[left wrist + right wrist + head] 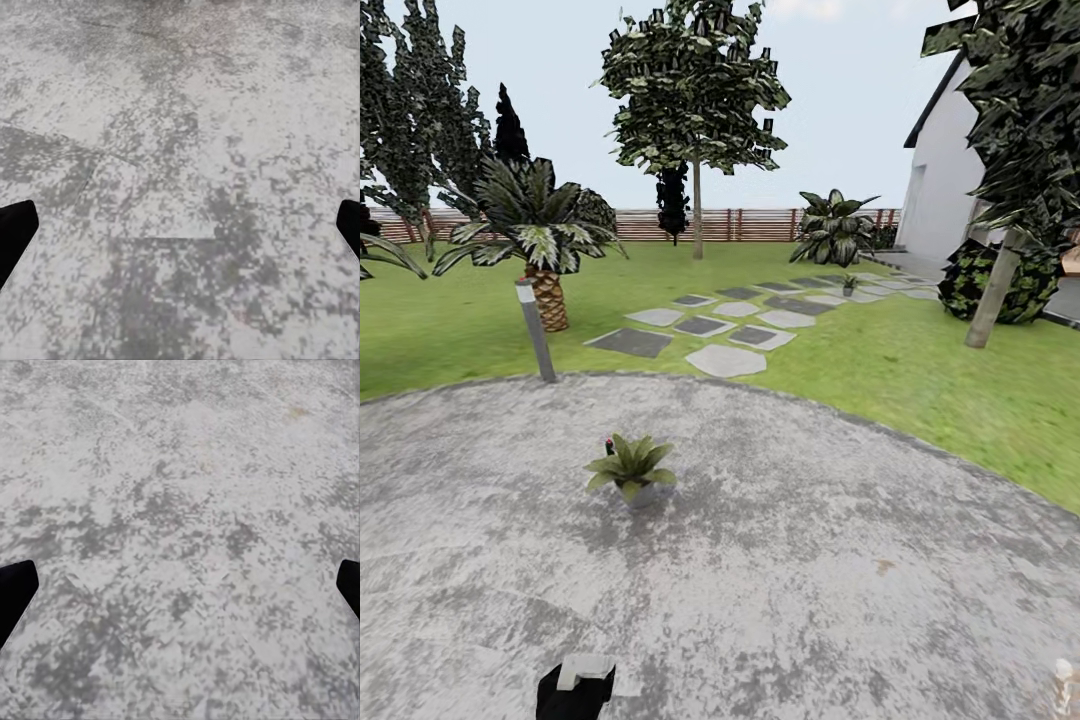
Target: Pick up the pesticide atomizer in the garden and spray insectifuge to fully cover both potted plants in the garden.
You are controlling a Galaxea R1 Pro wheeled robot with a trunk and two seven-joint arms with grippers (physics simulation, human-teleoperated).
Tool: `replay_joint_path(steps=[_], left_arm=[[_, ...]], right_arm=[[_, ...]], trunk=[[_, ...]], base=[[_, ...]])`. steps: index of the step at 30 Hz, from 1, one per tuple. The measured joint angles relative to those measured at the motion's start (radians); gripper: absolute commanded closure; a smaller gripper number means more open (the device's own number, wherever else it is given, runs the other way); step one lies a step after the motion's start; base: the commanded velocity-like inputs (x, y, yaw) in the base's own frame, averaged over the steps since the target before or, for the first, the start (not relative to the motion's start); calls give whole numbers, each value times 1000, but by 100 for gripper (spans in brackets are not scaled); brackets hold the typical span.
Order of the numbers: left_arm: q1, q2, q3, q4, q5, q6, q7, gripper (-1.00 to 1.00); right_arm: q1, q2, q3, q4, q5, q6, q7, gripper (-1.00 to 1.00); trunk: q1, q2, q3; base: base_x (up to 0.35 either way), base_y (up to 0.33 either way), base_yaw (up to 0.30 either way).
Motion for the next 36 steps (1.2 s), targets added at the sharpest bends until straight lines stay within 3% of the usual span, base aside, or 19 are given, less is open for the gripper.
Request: replay_joint_path(steps=[36], left_arm=[[0,0,0,0,-1,0,0,-100]], right_arm=[[0,3,0,0,-1,-1,0,-100]], trunk=[[0,0,0]], base=[[339,0,-13]])
